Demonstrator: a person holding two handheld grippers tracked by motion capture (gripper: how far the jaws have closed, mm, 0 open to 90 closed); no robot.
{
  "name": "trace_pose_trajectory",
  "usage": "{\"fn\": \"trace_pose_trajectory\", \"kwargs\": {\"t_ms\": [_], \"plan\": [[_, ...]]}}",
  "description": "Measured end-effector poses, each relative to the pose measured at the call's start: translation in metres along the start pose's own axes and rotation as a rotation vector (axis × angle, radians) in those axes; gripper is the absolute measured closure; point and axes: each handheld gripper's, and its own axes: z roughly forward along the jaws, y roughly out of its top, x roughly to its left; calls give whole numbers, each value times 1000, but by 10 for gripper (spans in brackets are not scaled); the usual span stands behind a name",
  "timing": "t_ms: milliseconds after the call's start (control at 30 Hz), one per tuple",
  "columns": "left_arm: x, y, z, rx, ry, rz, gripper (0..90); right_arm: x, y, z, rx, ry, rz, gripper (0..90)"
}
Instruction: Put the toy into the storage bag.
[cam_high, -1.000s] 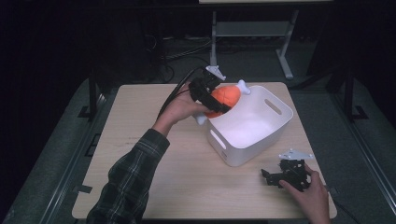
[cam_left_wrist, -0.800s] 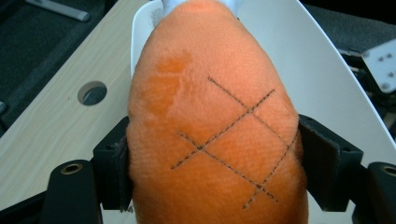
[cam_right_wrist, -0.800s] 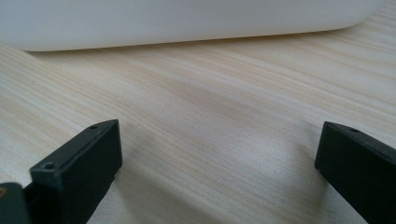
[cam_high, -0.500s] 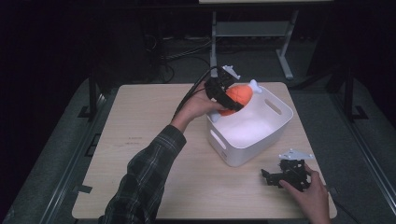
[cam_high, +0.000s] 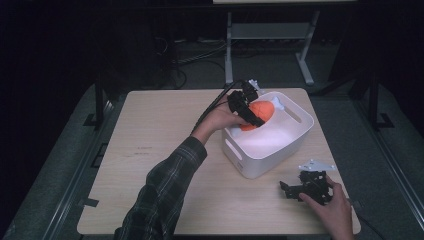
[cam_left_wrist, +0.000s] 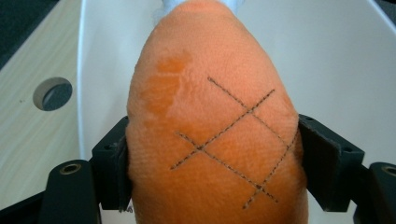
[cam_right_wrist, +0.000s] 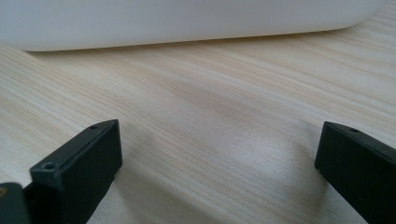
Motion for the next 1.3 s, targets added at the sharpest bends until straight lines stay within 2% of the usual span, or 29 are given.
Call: {"fn": "trace_pose_trajectory", "kwargs": {"t_ms": [300, 533, 800, 1100, 1300], "plan": [[2, -3, 3, 20, 0, -2, 214, 0, 0, 0, 0, 0, 0, 2], [3, -5, 4, 41, -6, 12, 179, 0, 0, 0, 0, 0, 0, 2], [2, -4, 1, 26, 6, 12, 151, 0, 0, 0, 0, 0, 0, 1], [-1, -11, -20, 7, 25, 26, 152, 0, 0, 0, -1, 0, -2, 2], [-5, -20, -36, -19, 18, 16, 153, 0, 0, 0, 0, 1, 0, 1]]}}
